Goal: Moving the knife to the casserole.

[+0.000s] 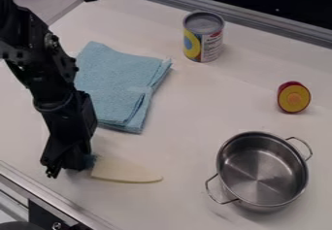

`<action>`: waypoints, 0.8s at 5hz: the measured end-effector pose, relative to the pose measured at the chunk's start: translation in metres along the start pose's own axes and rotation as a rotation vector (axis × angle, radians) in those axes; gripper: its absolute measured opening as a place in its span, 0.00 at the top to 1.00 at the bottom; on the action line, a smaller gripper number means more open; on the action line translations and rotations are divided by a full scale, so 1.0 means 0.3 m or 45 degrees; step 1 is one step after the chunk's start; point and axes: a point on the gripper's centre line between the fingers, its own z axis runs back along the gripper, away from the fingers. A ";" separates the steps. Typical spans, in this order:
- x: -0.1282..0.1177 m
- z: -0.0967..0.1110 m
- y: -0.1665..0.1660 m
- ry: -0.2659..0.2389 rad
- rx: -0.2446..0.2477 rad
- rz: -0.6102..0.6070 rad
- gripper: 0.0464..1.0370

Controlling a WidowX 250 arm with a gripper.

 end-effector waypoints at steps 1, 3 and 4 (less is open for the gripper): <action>0.054 0.084 0.012 -0.061 -0.003 0.090 0.82; 0.169 0.216 0.028 -0.172 -0.033 0.242 0.82; 0.273 0.227 0.042 -0.150 0.002 0.386 0.82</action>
